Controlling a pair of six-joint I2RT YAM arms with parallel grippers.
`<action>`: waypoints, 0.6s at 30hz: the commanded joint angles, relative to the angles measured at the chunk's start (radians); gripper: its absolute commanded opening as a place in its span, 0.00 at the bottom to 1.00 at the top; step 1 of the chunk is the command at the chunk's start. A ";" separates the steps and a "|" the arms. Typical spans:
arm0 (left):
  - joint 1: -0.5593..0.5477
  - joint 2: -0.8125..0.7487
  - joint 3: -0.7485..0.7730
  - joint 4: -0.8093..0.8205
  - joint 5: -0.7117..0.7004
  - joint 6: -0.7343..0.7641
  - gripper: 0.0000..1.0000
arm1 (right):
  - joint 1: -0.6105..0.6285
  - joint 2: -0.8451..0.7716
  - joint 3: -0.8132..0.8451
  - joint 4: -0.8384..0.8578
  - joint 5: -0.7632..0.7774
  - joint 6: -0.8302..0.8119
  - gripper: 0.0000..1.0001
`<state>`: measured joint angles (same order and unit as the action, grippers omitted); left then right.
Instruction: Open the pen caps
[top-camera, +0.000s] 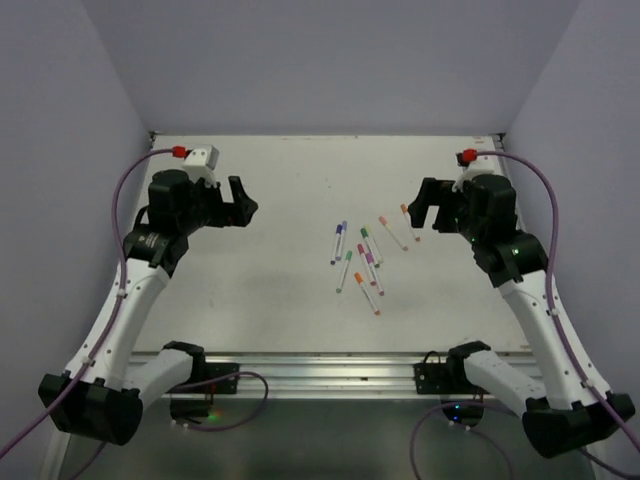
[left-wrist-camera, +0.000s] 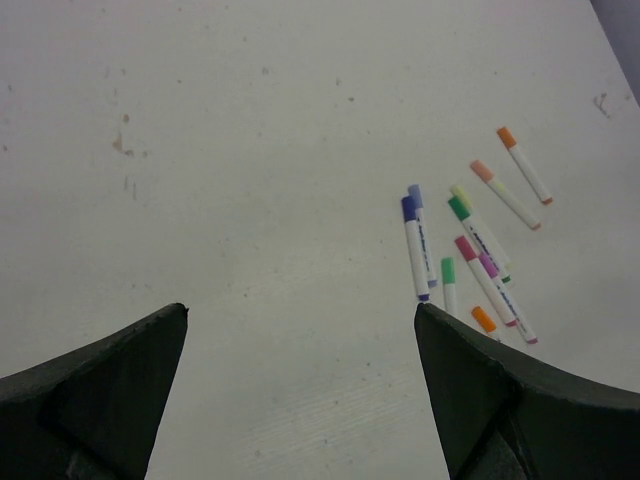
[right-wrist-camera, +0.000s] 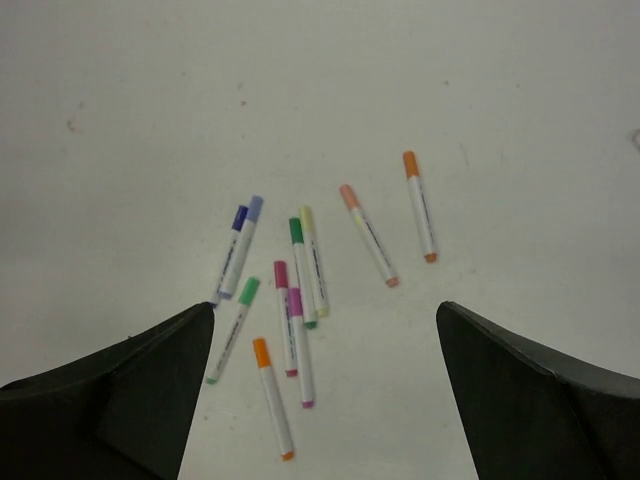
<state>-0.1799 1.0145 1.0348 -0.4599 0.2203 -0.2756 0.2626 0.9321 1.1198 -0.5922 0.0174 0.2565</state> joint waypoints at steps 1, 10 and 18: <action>-0.065 0.032 0.004 0.015 -0.016 -0.025 1.00 | 0.001 0.094 0.075 -0.095 0.084 0.081 0.99; -0.128 0.111 -0.099 0.107 -0.050 -0.033 1.00 | -0.002 0.494 0.208 -0.176 0.253 0.073 0.65; -0.128 0.062 -0.237 0.217 -0.082 -0.019 1.00 | -0.019 0.746 0.252 -0.097 0.268 -0.052 0.61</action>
<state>-0.3035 1.1114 0.8211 -0.3405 0.1600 -0.2958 0.2543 1.6485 1.3243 -0.7185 0.2459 0.2699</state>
